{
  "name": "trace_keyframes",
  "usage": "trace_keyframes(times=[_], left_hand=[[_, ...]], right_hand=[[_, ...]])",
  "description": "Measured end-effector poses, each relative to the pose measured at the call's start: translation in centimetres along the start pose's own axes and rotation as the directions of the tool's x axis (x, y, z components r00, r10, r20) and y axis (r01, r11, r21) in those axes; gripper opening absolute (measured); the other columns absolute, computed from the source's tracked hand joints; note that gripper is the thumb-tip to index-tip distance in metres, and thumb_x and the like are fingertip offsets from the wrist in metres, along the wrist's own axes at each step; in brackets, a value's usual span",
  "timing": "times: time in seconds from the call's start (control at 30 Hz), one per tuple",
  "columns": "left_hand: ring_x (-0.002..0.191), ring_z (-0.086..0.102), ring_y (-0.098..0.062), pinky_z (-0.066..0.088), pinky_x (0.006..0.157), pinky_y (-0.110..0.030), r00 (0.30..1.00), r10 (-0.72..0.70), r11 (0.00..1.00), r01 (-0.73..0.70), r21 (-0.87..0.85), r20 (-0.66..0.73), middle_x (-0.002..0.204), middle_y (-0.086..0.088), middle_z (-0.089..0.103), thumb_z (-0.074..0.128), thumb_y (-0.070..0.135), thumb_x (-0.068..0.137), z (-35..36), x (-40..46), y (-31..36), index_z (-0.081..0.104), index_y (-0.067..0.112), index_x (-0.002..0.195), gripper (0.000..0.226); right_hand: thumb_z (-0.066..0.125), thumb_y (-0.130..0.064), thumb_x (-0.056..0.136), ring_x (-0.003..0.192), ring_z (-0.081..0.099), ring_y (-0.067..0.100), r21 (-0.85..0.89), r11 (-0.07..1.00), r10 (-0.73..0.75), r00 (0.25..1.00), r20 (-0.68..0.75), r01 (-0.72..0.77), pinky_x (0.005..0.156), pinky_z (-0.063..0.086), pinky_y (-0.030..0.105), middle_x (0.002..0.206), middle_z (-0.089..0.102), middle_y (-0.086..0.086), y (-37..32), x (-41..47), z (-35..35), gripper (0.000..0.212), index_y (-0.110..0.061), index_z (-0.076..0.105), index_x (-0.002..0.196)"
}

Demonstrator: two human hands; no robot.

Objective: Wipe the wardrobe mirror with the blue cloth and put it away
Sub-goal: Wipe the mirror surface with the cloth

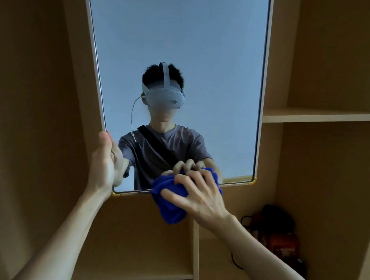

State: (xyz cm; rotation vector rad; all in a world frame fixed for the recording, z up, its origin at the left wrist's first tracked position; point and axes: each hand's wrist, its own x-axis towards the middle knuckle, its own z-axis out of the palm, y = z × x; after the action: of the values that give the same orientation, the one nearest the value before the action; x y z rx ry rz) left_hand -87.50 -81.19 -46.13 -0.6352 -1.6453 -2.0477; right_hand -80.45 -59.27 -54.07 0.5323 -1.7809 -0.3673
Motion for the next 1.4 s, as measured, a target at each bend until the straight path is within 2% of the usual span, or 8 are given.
trace_keyframes(times=[0.2, 0.3, 0.43, 0.5, 0.63, 0.83, 1.17, 1.4], left_hand=[[0.052, 0.047, 0.011, 0.035, 0.064, -0.016, 1.0, 0.005, 0.998, -0.004, 0.07, -0.02, 0.063, 0.013, 0.048, 0.03, 0.068, 0.089, -0.3, 0.5, -0.3, 0.045, 0.023, 0.07, 0.051], [0.054, 0.048, 0.009, 0.036, 0.067, -0.021, 0.999, -0.001, 0.998, 0.003, 0.059, -0.038, 0.065, 0.007, 0.047, 0.032, 0.073, 0.086, -0.3, 0.5, -0.4, 0.046, 0.023, 0.069, 0.054], [0.048, 0.049, 0.013, 0.033, 0.067, -0.02, 0.996, -0.036, 0.998, 0.041, 0.058, -0.085, 0.047, 0.023, 0.053, 0.025, 0.055, 0.102, 0.2, 0.4, -0.4, 0.046, 0.03, 0.066, 0.049], [0.044, 0.047, 0.015, 0.03, 0.065, -0.02, 0.996, -0.045, 0.998, 0.049, 0.047, -0.078, 0.042, 0.027, 0.05, 0.024, 0.053, 0.103, 0.3, 0.4, -0.4, 0.054, 0.038, 0.05, 0.063], [0.046, 0.048, 0.014, 0.032, 0.066, -0.018, 0.997, -0.06, 0.996, 0.063, 0.063, -0.054, 0.045, 0.026, 0.051, 0.023, 0.059, 0.101, 0.4, 0.2, -0.2, 0.058, 0.045, 0.043, 0.069], [0.063, 0.052, 0.001, 0.034, 0.068, -0.027, 0.998, -0.036, 0.998, 0.039, 0.048, -0.06, 0.07, 0.003, 0.051, 0.029, 0.069, 0.09, 0.1, 0.0, -0.4, 0.05, 0.019, 0.071, 0.058], [0.062, 0.049, 0.005, 0.036, 0.073, -0.031, 0.997, -0.062, 0.998, 0.063, 0.025, -0.041, 0.069, 0.011, 0.048, 0.027, 0.065, 0.094, 0.5, -0.9, 1.0, 0.042, 0.029, 0.072, 0.045], [0.07, 0.046, -0.023, 0.036, 0.068, -0.034, 0.999, -0.026, 0.998, 0.024, 0.064, 0.037, 0.072, -0.018, 0.048, 0.019, 0.063, 0.098, -0.4, -0.8, 1.0, 0.048, -0.01, 0.069, 0.084]], right_hand=[[0.079, -0.016, 0.075, 0.107, 0.052, 0.034, -0.068, 0.979, 0.198, 0.978, 0.064, -0.193, 0.092, 0.039, 0.053, 0.123, 0.052, 0.006, 6.4, -6.4, -2.8, 0.061, -0.037, 0.052, 0.126], [0.092, -0.017, 0.069, 0.109, 0.049, 0.034, 0.125, 0.887, 0.451, 0.892, -0.024, -0.445, 0.089, 0.043, 0.054, 0.122, 0.053, 0.011, 7.6, -7.9, -4.2, 0.069, -0.03, 0.055, 0.125], [0.088, -0.036, 0.077, 0.117, 0.051, 0.023, 0.65, 0.198, 0.958, 0.286, 0.031, -0.734, 0.098, 0.05, 0.046, 0.128, 0.045, 0.006, 8.0, -5.7, -5.5, 0.06, -0.05, 0.046, 0.117], [0.08, -0.062, 0.073, 0.114, 0.061, 0.019, 0.671, -0.026, 0.962, 0.165, 0.219, -0.741, 0.099, 0.053, 0.044, 0.128, 0.051, 0.007, 8.5, -4.5, -5.9, 0.054, -0.058, 0.043, 0.112], [0.069, -0.052, 0.086, 0.085, 0.069, 0.001, 0.662, -0.114, 0.942, 0.13, 0.308, -0.741, 0.087, 0.058, 0.038, 0.105, 0.068, 0.001, 9.1, -3.9, -5.8, 0.056, -0.019, 0.047, 0.125], [0.065, -0.042, 0.098, 0.063, 0.059, -0.013, 0.677, 0.007, 0.967, 0.177, 0.182, -0.736, 0.056, 0.045, 0.005, 0.089, 0.061, -0.009, 13.5, 2.6, -7.5, 0.033, -0.019, 0.05, 0.117], [0.081, -0.043, 0.083, 0.079, 0.067, 0.0, 0.698, -0.008, 0.949, 0.214, 0.23, -0.716, 0.071, 0.049, 0.019, 0.098, 0.068, -0.007, 13.6, 2.9, -8.3, 0.041, -0.024, 0.058, 0.111], [0.079, -0.056, 0.063, 0.089, 0.07, 0.015, 0.675, -0.115, 0.945, 0.13, 0.3, -0.729, 0.081, 0.056, 0.033, 0.1, 0.069, -0.001, 9.6, -1.3, -7.6, 0.056, -0.027, 0.058, 0.106]])
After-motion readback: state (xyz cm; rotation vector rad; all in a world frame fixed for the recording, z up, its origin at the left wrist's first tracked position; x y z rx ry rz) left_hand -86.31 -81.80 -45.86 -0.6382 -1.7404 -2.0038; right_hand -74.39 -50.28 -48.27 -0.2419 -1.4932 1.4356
